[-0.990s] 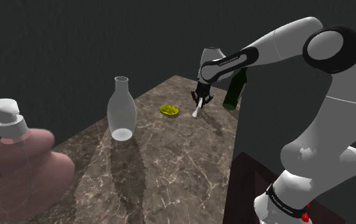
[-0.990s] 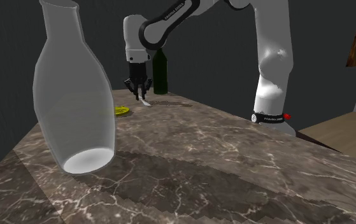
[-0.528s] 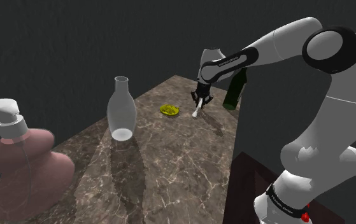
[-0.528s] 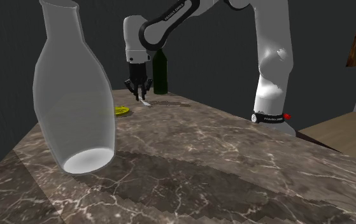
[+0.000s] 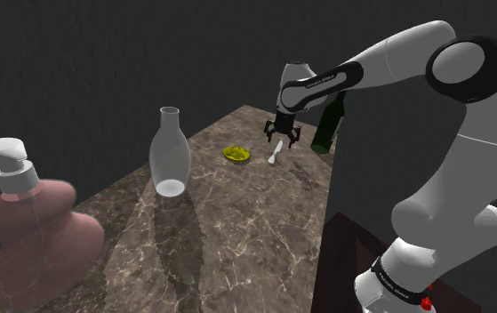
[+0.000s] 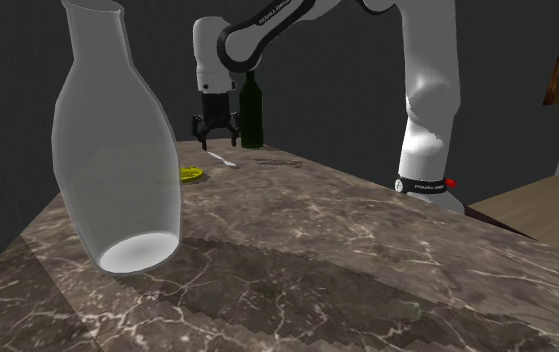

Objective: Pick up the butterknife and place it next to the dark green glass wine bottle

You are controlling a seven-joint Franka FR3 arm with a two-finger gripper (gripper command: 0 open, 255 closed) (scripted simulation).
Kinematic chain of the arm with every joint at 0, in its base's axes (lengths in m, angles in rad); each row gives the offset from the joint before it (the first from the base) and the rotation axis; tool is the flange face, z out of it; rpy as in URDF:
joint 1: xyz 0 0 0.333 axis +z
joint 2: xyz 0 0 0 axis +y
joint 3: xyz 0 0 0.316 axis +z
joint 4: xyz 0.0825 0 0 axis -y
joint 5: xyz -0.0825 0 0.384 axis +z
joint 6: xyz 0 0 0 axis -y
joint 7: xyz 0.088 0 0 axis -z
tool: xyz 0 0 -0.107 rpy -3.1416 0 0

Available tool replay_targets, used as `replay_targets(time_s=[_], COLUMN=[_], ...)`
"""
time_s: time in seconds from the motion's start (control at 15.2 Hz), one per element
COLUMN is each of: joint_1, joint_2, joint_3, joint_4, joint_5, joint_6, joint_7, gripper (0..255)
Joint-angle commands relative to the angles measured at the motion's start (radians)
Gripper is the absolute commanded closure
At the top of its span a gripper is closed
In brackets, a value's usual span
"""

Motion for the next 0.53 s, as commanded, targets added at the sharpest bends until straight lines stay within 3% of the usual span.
replay_targets(time_s=[0.0,0.46], joint_1=[-0.002,-0.003], joint_2=[-0.030,-0.043], joint_3=[0.007,0.010], joint_4=[0.025,0.037], joint_5=[0.023,0.032], joint_6=[-0.051,-0.074], joint_7=[-0.015,-0.021], gripper=[0,0])
